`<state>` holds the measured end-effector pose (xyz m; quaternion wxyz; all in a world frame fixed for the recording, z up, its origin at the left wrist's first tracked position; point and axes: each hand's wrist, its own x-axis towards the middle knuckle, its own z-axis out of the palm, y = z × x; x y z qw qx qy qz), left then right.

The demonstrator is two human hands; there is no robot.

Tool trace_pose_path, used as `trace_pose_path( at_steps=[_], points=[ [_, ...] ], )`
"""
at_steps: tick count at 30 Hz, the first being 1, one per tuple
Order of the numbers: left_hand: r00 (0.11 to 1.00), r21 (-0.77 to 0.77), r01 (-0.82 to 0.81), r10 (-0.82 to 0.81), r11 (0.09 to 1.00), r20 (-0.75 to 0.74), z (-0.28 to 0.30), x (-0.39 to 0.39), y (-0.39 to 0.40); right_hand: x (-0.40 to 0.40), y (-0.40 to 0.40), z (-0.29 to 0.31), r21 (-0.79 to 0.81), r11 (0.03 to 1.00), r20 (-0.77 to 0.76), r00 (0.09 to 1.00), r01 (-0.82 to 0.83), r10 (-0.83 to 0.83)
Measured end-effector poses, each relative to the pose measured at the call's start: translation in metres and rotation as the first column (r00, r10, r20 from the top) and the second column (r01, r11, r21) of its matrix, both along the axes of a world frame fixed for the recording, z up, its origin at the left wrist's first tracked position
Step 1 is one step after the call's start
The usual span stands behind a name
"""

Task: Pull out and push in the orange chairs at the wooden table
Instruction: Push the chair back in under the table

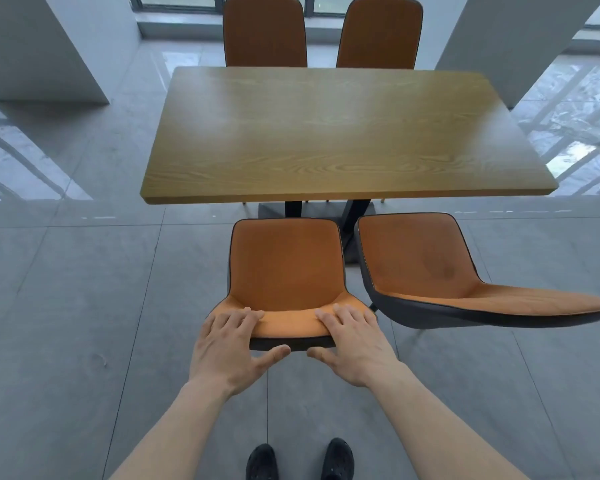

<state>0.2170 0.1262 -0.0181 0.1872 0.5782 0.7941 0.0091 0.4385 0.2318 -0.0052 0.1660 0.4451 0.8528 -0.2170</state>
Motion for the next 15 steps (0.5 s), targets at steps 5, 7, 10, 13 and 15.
trace_pose_path(
  at_steps=[5, 7, 10, 13, 15],
  points=[
    [1.000, 0.027, -0.011, 0.011, 1.000, -0.009, 0.016, -0.015, -0.007, -0.001, -0.010, 0.022, -0.001, 0.998, -0.001, 0.998, 0.066, -0.066],
    [1.000, 0.010, -0.006, 0.006, 1.000, 0.009, 0.018, -0.020, -0.010, -0.002, -0.014, 0.027, -0.007, 0.995, 0.001, 0.995, 0.096, -0.096],
    [0.997, -0.083, 0.022, -0.016, 0.996, 0.072, 0.014, -0.023, -0.009, -0.004, -0.017, 0.025, -0.016, 0.990, 0.009, 0.990, 0.138, -0.138],
    [0.995, -0.117, 0.059, -0.049, 0.991, 0.089, 0.003, -0.023, -0.006, -0.006, -0.017, 0.015, -0.014, 0.987, 0.029, 0.987, 0.161, -0.161],
    [0.994, -0.112, 0.076, -0.066, 0.991, 0.084, -0.006, -0.023, -0.004, -0.006, -0.016, 0.007, -0.010, 0.986, 0.031, 0.986, 0.166, -0.165]
  ],
)
